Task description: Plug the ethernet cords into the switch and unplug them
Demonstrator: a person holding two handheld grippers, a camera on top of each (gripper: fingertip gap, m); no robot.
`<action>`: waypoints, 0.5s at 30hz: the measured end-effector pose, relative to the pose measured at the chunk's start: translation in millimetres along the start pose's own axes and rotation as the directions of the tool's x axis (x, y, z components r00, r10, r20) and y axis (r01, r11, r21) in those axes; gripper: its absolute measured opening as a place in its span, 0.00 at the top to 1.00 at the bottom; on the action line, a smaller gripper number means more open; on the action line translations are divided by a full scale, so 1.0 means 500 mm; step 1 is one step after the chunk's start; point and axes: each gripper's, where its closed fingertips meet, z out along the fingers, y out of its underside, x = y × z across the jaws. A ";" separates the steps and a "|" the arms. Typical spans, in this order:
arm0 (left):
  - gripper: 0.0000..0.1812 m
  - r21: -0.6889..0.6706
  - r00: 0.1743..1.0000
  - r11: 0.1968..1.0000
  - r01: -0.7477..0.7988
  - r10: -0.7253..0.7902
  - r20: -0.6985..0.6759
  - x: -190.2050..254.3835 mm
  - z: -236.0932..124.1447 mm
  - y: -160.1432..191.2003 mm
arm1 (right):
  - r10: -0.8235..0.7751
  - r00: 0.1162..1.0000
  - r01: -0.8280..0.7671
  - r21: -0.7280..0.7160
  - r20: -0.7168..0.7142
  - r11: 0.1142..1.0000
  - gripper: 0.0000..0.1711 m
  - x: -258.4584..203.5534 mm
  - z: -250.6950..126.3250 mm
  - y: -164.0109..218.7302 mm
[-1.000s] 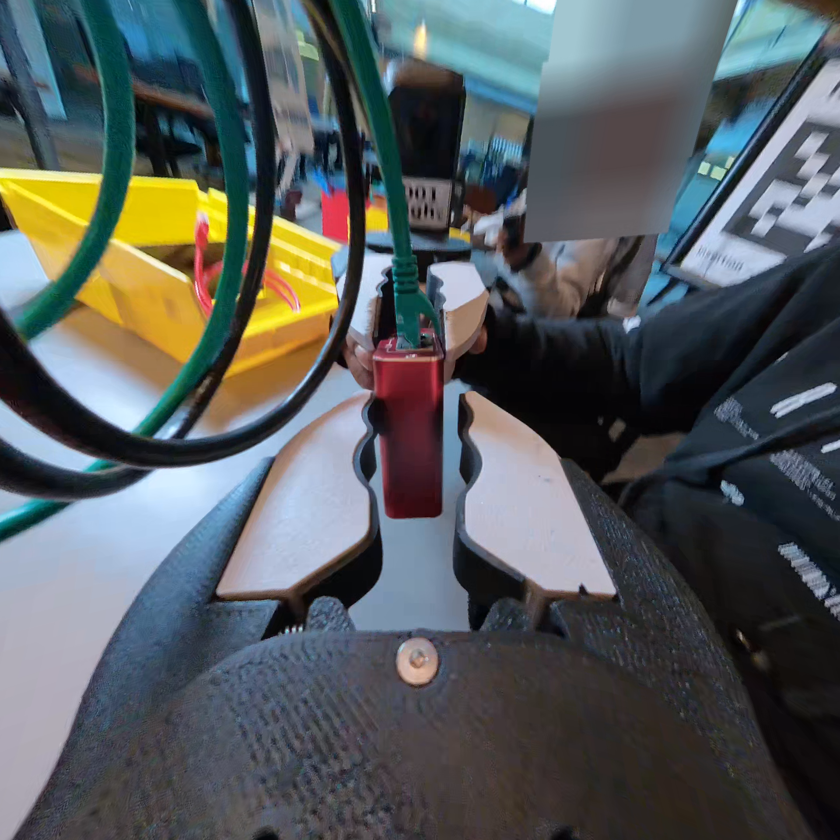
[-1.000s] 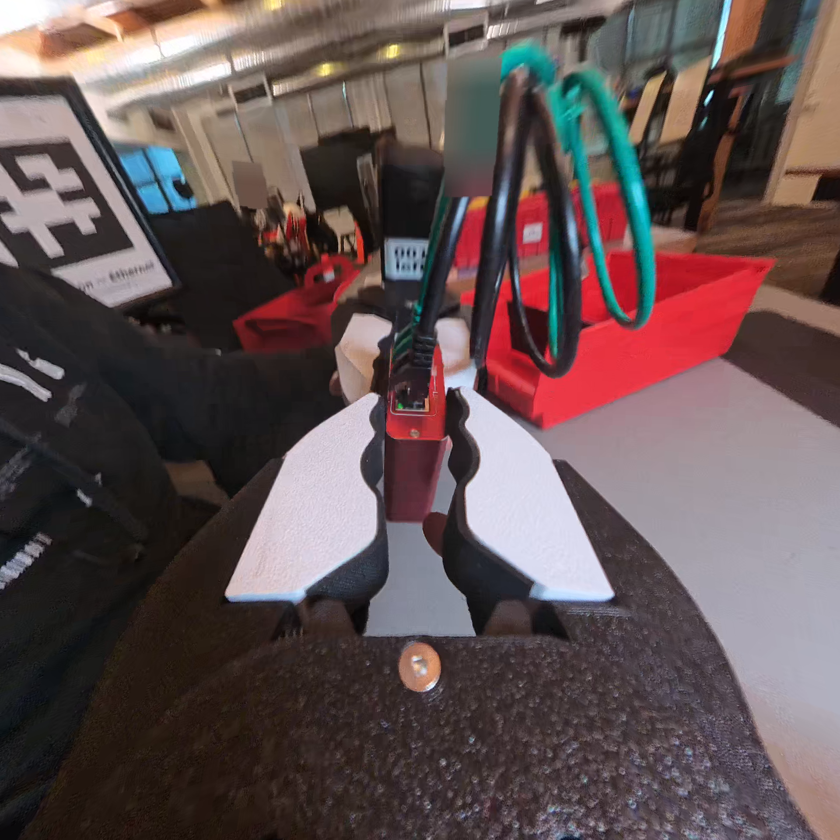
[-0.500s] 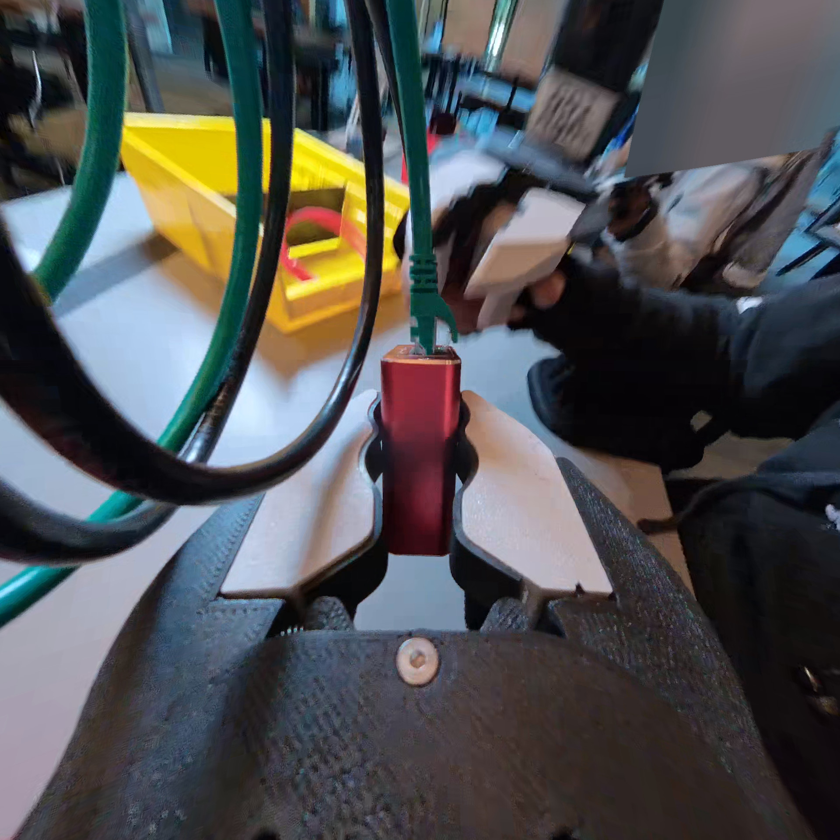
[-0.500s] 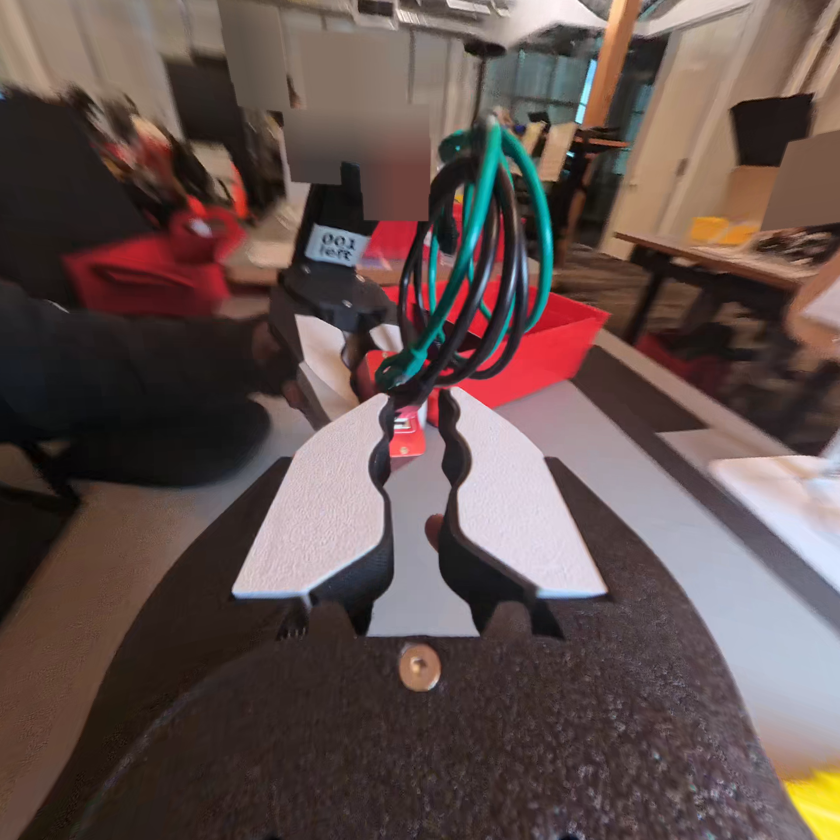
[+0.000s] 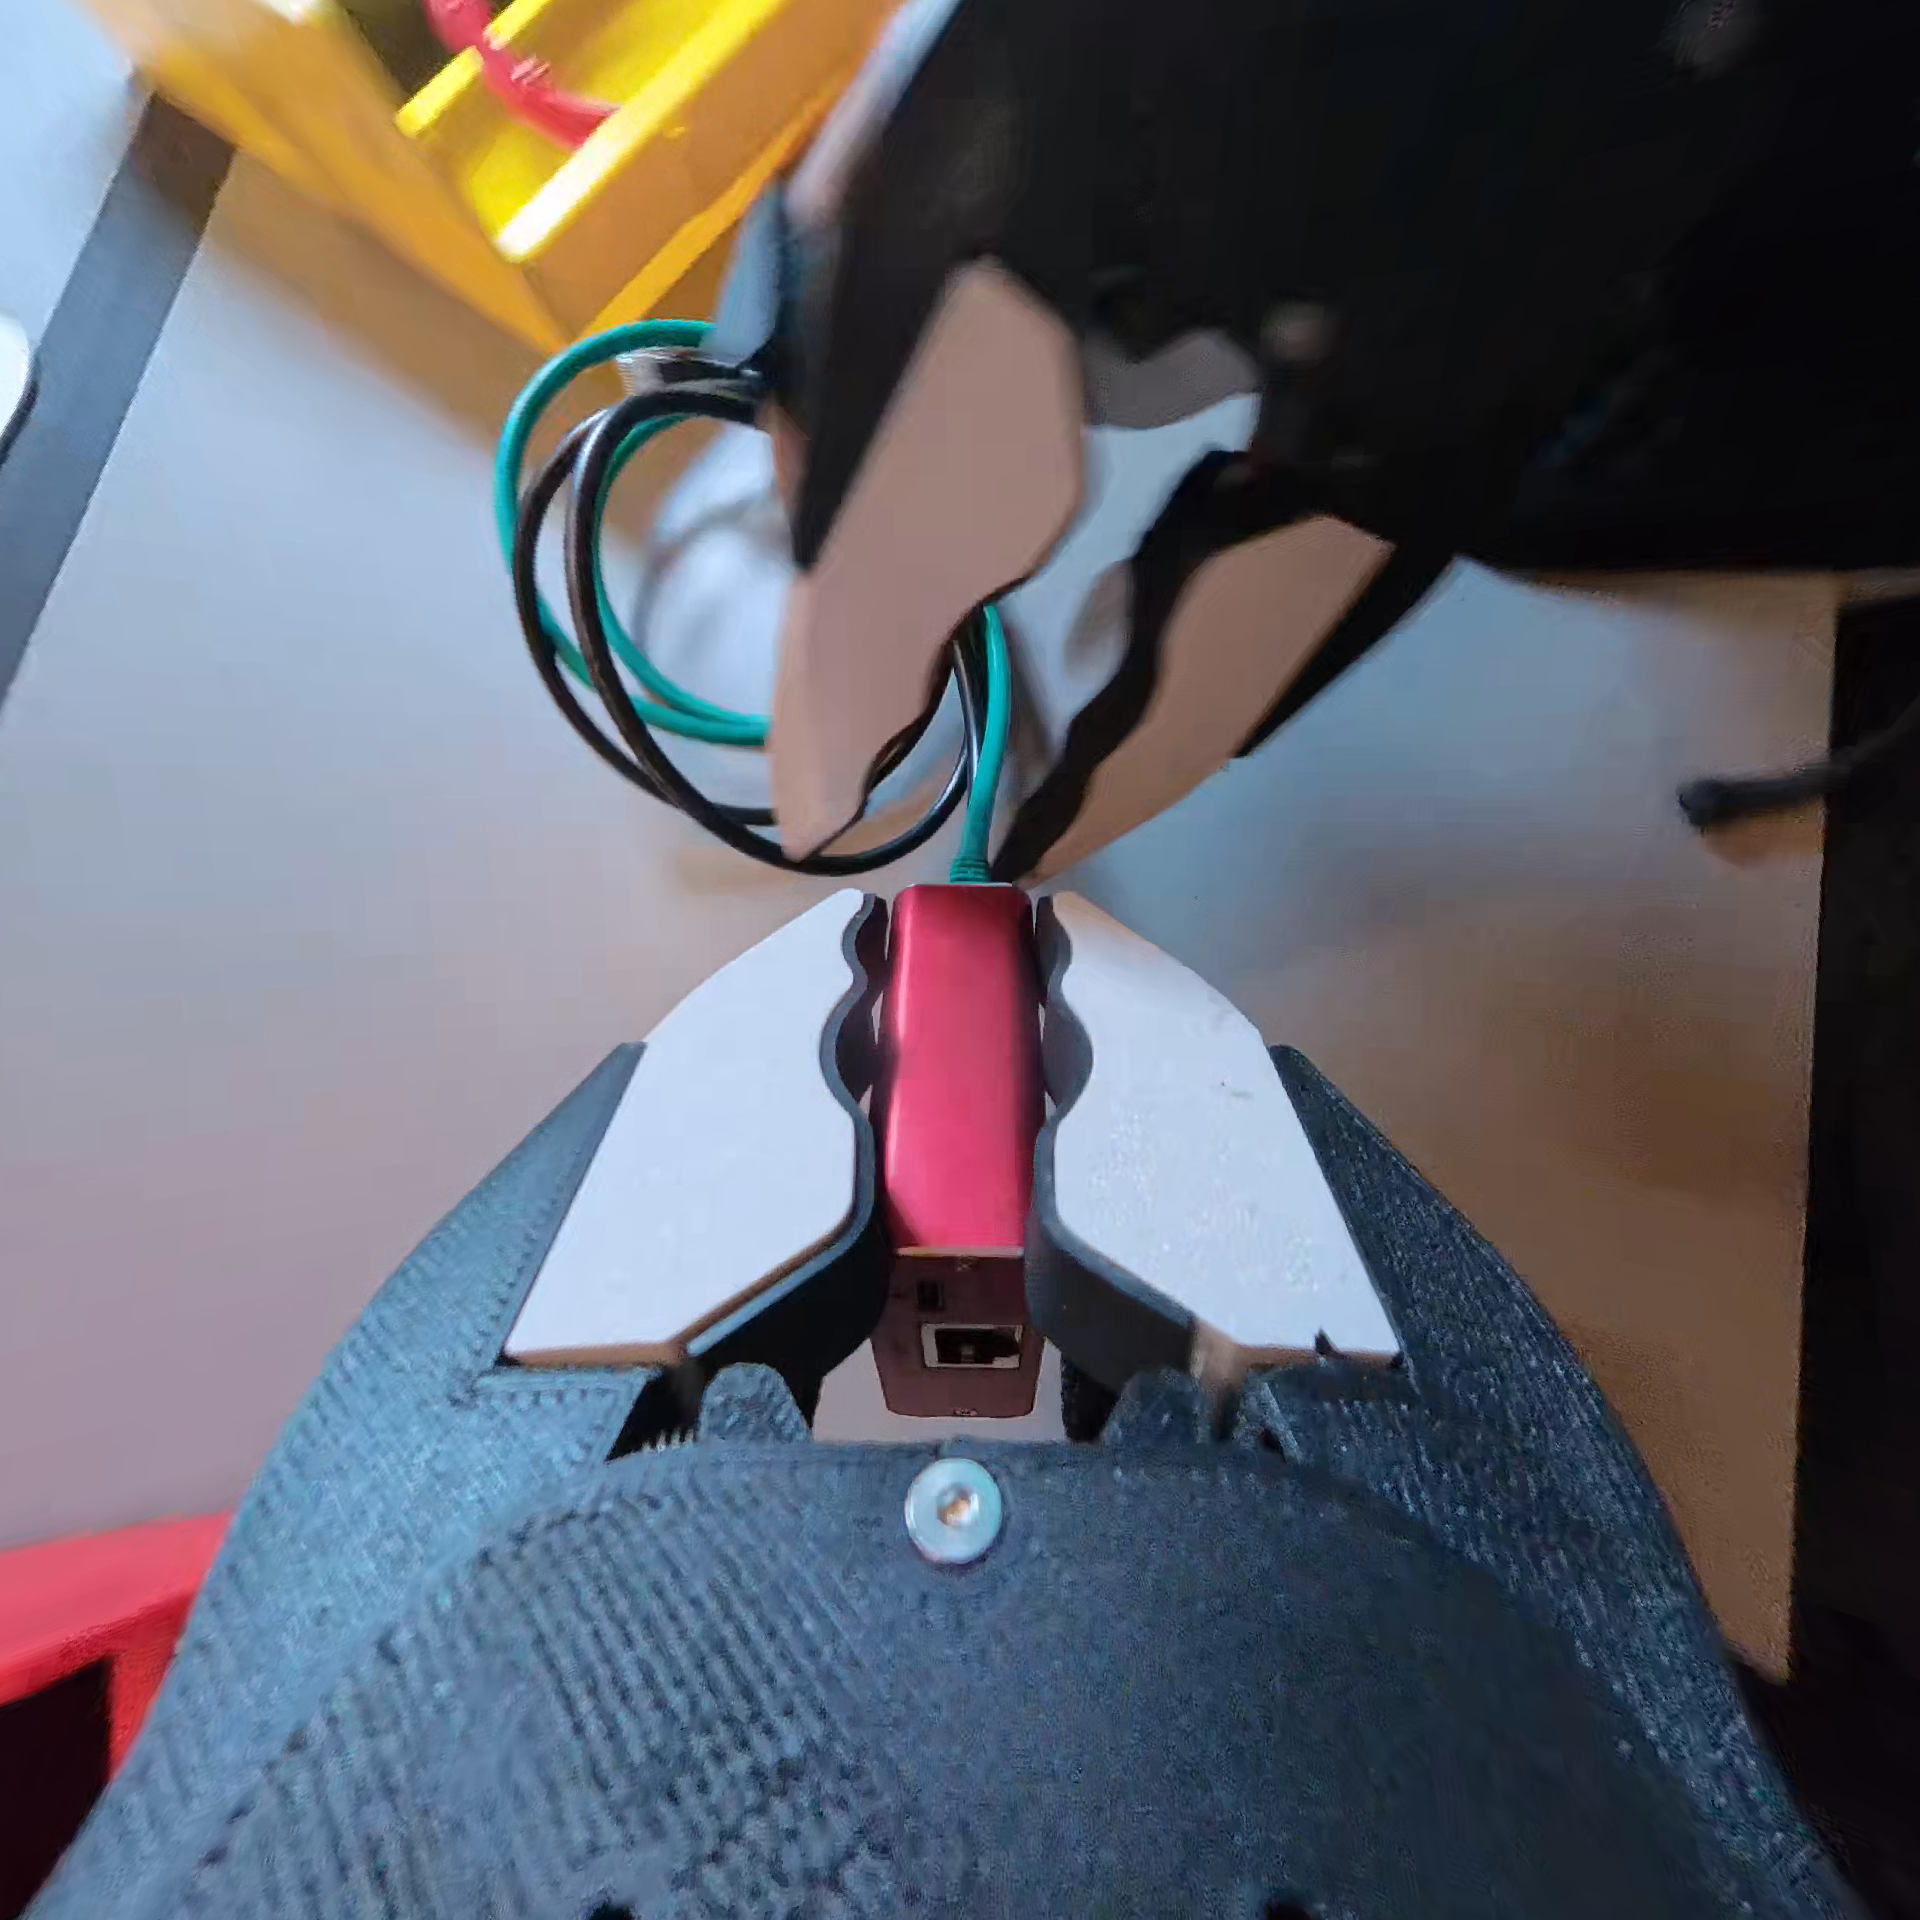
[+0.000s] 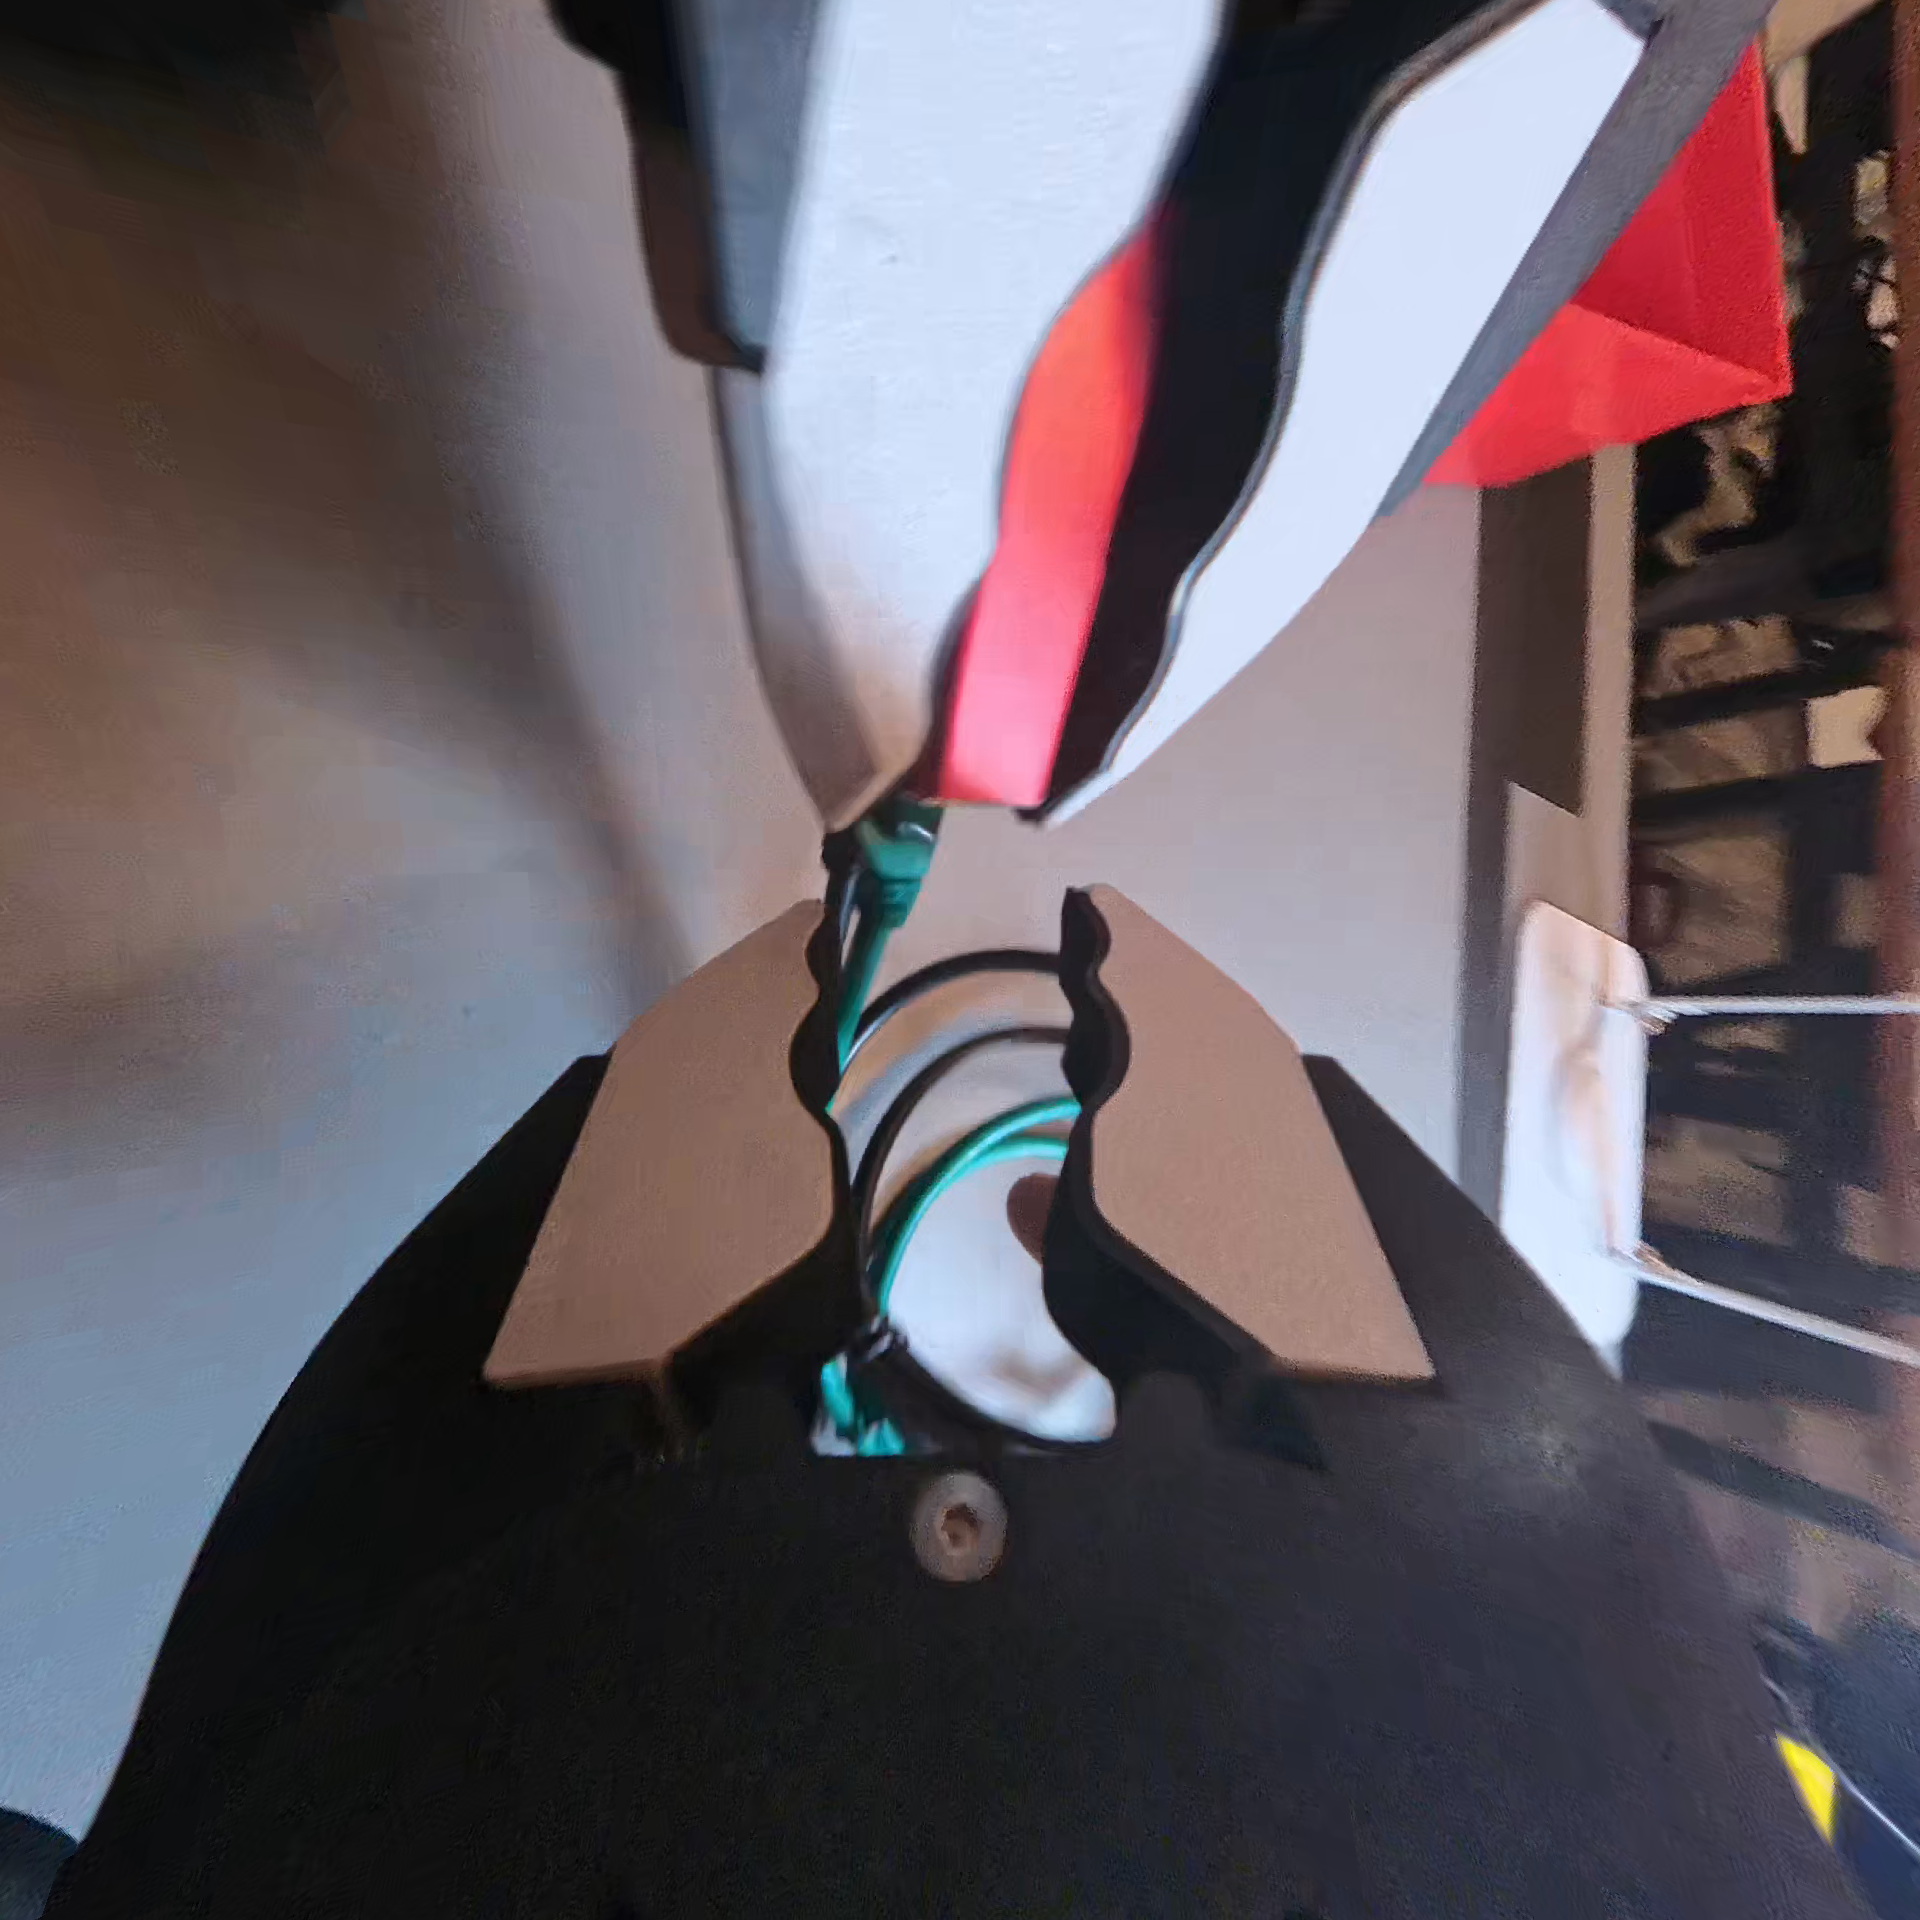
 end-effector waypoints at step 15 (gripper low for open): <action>0.69 0.528 0.993 0.848 0.038 0.029 -0.117 -0.011 -0.130 -0.081 | 0.326 0.905 -0.420 0.458 0.272 0.783 0.95 0.026 -0.070 -0.058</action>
